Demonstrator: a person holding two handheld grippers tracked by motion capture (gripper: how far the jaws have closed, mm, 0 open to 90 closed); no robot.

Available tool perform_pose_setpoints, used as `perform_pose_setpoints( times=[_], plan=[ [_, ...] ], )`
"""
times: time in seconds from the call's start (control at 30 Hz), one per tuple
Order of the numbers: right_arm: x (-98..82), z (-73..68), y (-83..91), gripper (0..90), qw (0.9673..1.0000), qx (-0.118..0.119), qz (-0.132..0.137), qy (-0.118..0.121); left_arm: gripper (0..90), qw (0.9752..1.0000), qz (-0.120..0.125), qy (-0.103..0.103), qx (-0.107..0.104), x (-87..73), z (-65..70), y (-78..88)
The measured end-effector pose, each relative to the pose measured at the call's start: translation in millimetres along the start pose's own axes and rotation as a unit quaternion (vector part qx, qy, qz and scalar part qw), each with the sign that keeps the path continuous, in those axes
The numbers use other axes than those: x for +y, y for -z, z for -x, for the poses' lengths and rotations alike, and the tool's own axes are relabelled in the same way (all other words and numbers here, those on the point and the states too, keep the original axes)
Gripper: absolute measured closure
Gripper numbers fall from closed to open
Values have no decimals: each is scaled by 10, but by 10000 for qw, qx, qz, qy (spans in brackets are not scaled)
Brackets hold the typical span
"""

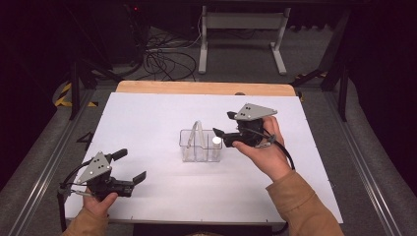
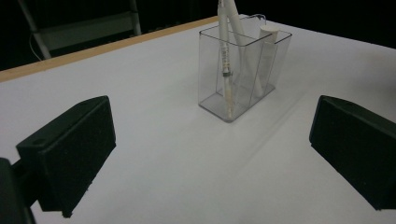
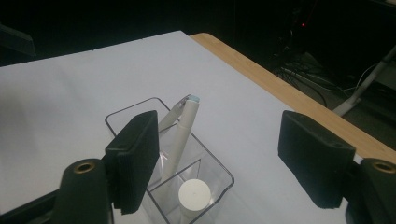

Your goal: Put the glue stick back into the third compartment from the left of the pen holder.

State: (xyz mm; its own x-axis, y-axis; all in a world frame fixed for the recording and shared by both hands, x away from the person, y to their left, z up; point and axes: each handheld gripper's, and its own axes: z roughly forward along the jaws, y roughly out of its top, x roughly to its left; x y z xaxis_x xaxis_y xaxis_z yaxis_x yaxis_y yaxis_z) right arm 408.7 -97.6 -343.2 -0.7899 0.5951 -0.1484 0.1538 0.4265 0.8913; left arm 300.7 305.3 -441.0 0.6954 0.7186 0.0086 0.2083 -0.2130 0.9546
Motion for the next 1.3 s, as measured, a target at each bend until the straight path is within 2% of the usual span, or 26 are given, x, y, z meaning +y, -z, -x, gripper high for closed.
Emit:
perform_pose_setpoints(
  times=[0.17, 0.27, 0.67, 1.03, 1.3],
  plan=[
    [-32, 12, 84, 284, 9998, 51, 159, 65, 4, 9999, -43, -69, 79, -3, -3, 2],
    [-78, 33, 163, 281, 9996, 44, 270, 38, 4, 10000, -25, -45, 34, -5, -4, 5],
    [-376, 105, 466, 253, 9990, -16, 444, -85, 4, 9999, -37, -126, 58, 0, 23, 12],
    [-593, 134, 557, 253, 9990, -40, 426, -120, 4, 9998, -44, -153, 100, 3, 31, 13],
    [-875, 120, 590, 249, 9994, 37, 315, -129, 4, 9998, -13, -169, 58, 5, 34, 15]
  ],
)
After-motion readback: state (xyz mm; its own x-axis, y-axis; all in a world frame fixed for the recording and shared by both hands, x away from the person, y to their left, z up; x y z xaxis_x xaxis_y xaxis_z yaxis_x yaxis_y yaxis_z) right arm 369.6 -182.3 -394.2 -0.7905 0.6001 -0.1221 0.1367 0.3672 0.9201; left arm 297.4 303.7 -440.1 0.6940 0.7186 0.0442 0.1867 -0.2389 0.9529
